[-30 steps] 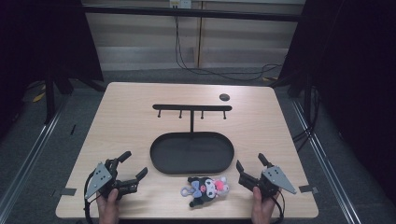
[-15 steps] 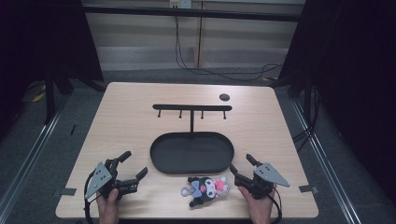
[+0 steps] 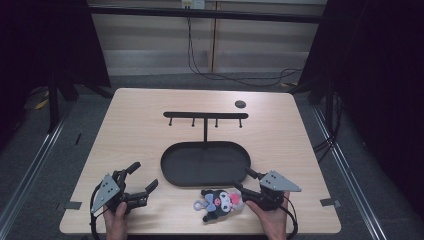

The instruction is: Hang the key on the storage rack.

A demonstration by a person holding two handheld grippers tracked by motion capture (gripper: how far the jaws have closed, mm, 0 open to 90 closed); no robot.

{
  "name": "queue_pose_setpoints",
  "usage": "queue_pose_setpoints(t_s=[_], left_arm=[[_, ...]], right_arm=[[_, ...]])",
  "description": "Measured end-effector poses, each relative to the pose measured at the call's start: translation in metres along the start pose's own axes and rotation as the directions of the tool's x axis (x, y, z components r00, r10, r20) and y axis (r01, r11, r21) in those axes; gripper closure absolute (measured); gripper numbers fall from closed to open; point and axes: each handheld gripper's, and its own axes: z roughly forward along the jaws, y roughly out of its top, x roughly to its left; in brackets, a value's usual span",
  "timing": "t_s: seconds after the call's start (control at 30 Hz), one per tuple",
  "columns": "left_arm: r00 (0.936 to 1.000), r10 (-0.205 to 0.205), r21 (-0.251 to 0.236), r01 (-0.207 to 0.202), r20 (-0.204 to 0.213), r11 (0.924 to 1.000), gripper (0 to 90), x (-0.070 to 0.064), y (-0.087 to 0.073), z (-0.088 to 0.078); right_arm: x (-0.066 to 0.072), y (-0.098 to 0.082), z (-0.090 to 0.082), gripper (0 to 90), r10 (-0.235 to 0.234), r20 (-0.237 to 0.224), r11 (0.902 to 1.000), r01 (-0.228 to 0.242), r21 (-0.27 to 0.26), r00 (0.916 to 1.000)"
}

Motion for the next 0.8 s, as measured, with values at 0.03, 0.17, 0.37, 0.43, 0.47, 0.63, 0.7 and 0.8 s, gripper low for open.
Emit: queue_pose_setpoints(t_s=[0.03, 0.17, 0.37, 0.43, 0.47, 0.63, 0.7, 0.8], left_arm=[[1.0, 0.0, 0.0, 0.0, 0.0, 1.0, 15.2, 0.0, 0.0, 0.0], [1.0, 0.0, -0.001, 0.0, 0.0, 1.0, 15.2, 0.0, 0.0, 0.0], [1.0, -0.008, -0.004, 0.008, 0.0, 1.0, 15.2, 0.0, 0.0, 0.001], [1.0, -0.009, -0.005, 0.009, 0.001, 0.9999, 15.2, 0.0, 0.0, 0.0], [1.0, 0.0, 0.0, 0.0, 0.001, 1.0, 15.2, 0.0, 0.0, 0.0], [1.0, -0.001, 0.0, 0.001, -0.001, 1.0, 15.2, 0.0, 0.0, 0.0], [1.0, -0.009, -0.004, 0.009, -0.003, 0.9999, 15.2, 0.0, 0.0, 0.0], [0.9999, -0.009, -0.003, 0.009, -0.007, 1.0, 15.2, 0.0, 0.0, 0.001]], right_arm=[[0.002, 0.006, 0.004, 40.8, -0.001, -0.046, 0.9996, 0.002, 0.028, 0.999], [0.003, 0.01, 0.011, 50.2, 0.013, -0.116, 0.9983, -0.007, 0.057, 0.9932], [0.011, 0.017, 0.021, 51.9, 0.011, -0.19, 0.9921, 0.013, 0.125, 0.9817], [0.014, 0.019, 0.025, 51.6, 0.004, -0.227, 0.987, 0.033, 0.157, 0.974], [0.016, 0.021, 0.027, 52.2, -0.008, -0.238, 0.9863, 0.047, 0.158, 0.9712], [0.021, 0.031, 0.035, 52.6, -0.018, -0.306, 0.9724, 0.088, 0.216, 0.9519], [0.023, 0.036, 0.038, 50.7, -0.021, -0.324, 0.9651, 0.104, 0.24, 0.9458], [0.027, 0.04, 0.041, 48.0, -0.039, -0.354, 0.9568, 0.137, 0.256, 0.9345]])
